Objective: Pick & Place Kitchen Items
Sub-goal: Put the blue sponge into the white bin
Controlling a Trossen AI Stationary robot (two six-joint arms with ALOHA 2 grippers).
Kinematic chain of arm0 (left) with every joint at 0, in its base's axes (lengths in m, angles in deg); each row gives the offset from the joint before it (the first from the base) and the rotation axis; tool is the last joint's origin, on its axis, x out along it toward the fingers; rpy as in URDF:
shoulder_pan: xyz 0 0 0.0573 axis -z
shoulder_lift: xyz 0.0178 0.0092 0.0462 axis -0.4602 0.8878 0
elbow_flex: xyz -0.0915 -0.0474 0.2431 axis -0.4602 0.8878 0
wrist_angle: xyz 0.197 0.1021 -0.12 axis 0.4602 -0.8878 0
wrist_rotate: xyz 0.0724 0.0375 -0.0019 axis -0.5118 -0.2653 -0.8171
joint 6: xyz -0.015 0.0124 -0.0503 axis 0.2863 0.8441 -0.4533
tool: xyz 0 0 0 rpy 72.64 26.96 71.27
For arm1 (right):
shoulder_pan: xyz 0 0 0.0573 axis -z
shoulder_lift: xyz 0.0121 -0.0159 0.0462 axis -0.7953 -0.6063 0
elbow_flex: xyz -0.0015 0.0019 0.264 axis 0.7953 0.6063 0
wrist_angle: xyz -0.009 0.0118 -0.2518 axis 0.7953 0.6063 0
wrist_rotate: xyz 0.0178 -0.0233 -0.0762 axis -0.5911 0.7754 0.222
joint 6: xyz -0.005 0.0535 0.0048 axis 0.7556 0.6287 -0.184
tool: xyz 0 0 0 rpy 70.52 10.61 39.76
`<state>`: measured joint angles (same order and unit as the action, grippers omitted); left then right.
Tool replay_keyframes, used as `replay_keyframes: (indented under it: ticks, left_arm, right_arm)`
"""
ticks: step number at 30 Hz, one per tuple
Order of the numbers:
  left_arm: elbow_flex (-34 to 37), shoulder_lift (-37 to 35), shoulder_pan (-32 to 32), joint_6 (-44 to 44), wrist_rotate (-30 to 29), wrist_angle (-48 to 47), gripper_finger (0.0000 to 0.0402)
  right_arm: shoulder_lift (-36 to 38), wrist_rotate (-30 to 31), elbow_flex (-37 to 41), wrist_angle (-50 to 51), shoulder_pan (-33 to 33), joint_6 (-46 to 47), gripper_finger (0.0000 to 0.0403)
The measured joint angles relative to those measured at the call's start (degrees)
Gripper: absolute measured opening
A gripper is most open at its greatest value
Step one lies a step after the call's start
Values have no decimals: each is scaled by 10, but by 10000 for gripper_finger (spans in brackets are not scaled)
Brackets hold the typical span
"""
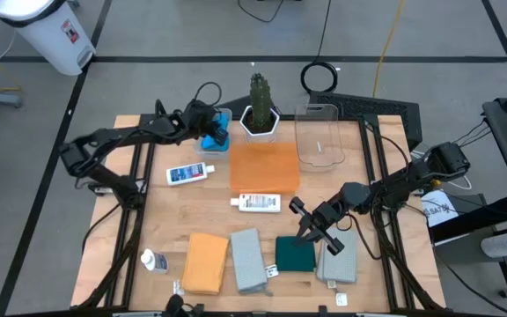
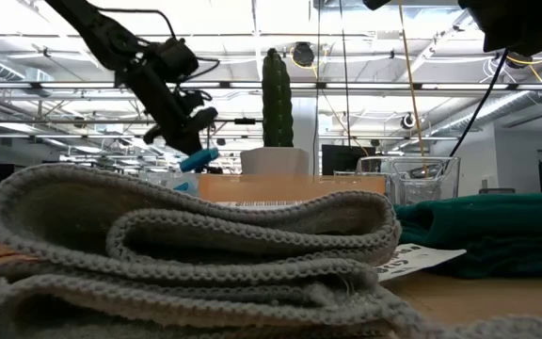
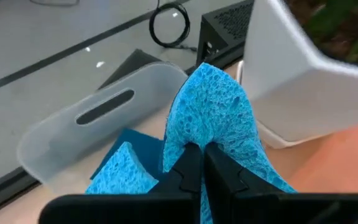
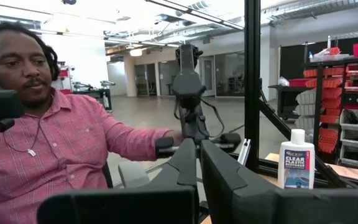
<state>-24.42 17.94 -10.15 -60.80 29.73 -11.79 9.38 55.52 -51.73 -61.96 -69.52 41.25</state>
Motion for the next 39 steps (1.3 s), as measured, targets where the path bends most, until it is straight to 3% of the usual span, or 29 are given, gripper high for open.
replay_keyframes:
  ticks: [4, 12, 23, 27, 33, 39]
  left_arm:
    - [0, 31, -12, -8, 28, 24, 5]
    - [0, 81, -22, -12, 27, 31, 5]
    - [0, 90, -22, -23, 22, 35, 62]
    - [0, 89, -21, -21, 22, 34, 99]
    - [0, 89, -21, -15, 23, 33, 184]
    - [0, 48, -17, 28, 29, 13, 249]
  right_arm:
    - [0, 0, 0, 2, 0, 0, 0]
    - [0, 0, 0, 4, 0, 0, 0]
    - [0, 0, 0, 6, 0, 0, 0]
    - [0, 0, 0, 6, 0, 0, 0]
    - [0, 0, 0, 6, 0, 0, 0]
    - [0, 0, 0, 6, 0, 0, 0]
